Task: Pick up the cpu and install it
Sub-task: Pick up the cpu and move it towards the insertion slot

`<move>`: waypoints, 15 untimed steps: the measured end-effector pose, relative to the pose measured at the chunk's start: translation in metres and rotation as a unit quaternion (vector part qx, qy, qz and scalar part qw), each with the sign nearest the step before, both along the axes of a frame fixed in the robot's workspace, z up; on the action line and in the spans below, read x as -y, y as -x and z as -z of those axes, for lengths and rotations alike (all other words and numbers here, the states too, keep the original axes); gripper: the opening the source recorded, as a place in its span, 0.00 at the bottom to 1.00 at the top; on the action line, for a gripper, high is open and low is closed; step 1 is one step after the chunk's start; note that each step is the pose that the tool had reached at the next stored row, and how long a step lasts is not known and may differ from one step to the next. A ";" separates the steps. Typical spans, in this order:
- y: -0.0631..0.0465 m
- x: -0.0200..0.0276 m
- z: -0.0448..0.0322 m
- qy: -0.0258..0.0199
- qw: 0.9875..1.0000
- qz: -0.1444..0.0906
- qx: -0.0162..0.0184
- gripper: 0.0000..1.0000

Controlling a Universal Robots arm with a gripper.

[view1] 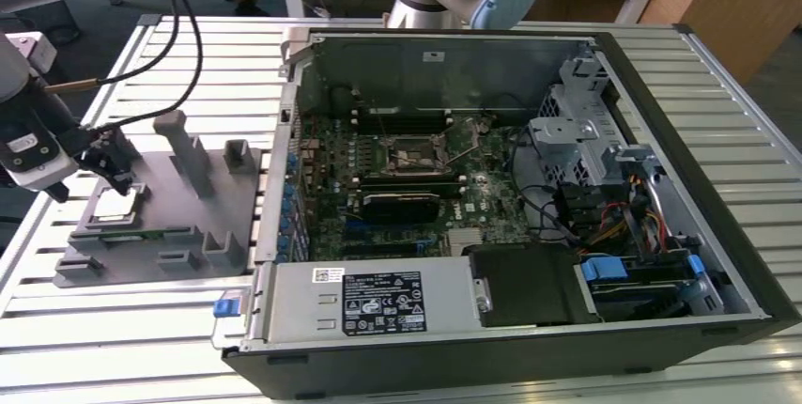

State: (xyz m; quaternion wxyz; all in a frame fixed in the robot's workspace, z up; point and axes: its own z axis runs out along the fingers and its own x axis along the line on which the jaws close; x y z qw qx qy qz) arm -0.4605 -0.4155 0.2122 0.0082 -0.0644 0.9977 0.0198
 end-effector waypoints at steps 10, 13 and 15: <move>-0.001 -0.0025 0.0154 0.000 1.000 0.026 -0.002 0.73; -0.002 -0.0027 0.0202 0.000 1.000 0.026 -0.003 0.73; -0.003 -0.0033 0.0222 0.000 1.000 0.026 -0.003 0.73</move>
